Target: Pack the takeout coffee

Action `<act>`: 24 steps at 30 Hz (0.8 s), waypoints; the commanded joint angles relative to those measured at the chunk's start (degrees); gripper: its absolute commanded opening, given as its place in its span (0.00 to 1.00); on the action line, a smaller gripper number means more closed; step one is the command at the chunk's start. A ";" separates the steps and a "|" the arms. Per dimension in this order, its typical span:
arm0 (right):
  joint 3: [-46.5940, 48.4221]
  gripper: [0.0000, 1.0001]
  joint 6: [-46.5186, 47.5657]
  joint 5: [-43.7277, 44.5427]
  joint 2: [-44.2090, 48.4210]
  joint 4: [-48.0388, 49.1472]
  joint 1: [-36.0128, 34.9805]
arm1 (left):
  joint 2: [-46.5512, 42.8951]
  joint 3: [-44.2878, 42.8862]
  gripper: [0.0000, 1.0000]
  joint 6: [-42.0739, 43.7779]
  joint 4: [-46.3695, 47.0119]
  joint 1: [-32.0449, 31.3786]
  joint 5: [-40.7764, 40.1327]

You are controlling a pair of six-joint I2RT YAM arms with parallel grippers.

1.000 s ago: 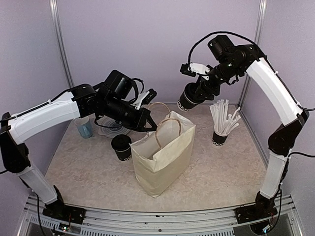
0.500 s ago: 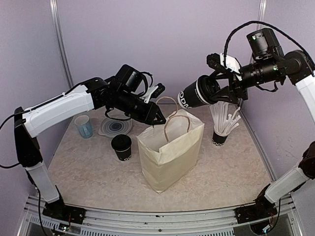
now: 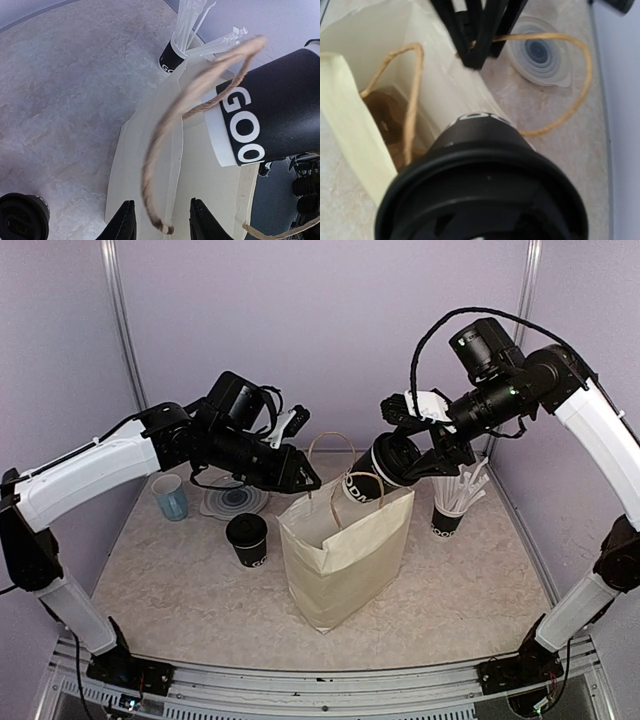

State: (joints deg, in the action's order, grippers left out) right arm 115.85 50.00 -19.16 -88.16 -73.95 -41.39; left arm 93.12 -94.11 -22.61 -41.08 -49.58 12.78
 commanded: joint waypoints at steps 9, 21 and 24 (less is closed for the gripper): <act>3.52 0.60 2.16 -3.37 -5.97 -4.91 -1.00 | -13.05 6.71 0.49 0.07 13.91 -11.00 -9.81; 2.27 0.60 2.14 -3.79 -6.28 -4.84 -0.98 | -8.44 6.04 0.62 3.10 18.26 -17.27 -16.98; 2.06 0.60 2.04 -4.08 -6.49 -4.67 -0.95 | -7.04 6.05 0.61 5.14 18.17 -17.78 -17.69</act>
State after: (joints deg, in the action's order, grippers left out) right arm 117.49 51.83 -21.89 -94.61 -77.80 -41.87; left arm 84.44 -87.15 -21.04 -23.57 -66.39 -1.87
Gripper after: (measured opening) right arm 0.680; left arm 0.616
